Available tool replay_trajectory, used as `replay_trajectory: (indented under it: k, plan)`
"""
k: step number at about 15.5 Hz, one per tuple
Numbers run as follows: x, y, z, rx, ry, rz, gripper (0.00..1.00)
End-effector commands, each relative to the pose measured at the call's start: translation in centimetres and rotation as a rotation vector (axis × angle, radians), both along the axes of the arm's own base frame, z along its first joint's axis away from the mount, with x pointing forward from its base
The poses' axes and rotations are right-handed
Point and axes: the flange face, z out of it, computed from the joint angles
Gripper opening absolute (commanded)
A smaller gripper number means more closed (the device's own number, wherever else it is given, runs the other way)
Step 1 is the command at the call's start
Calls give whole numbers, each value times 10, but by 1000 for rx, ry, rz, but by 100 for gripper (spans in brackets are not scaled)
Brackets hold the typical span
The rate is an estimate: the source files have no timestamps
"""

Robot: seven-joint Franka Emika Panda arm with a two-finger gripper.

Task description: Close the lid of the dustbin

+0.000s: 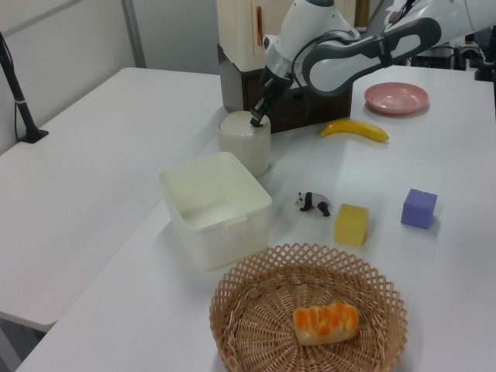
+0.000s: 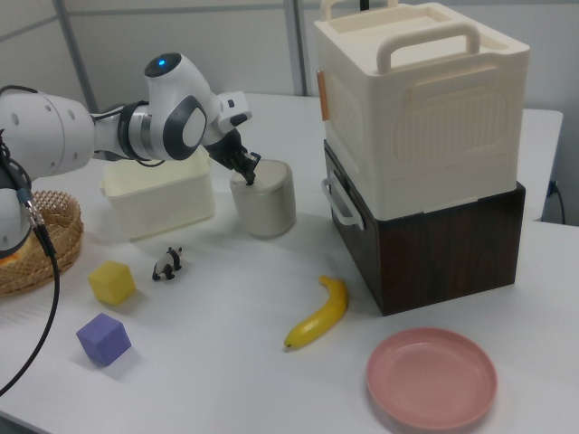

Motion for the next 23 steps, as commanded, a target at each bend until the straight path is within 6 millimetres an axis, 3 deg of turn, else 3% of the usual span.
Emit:
replay_trajectory:
  k: [1, 4, 6, 7, 10, 11, 13, 16, 23]
  plan:
    - [-19, -24, 26, 13, 10, 0, 0]
    - [-42, -29, 62, 13, 15, 19, 3]
    - [-61, -29, 79, 22, 82, 41, 15]
    - [-71, -29, 85, 26, 129, 55, 30]
    - [-102, -29, 106, 25, 248, 85, 50]
    - [-111, -30, 113, 24, 293, 83, 62]
    - [-128, -32, 124, 23, 363, 80, 100]
    - [-152, -37, 150, 21, 408, 80, 100]
    - [-164, -42, 143, 24, 507, 59, 100]
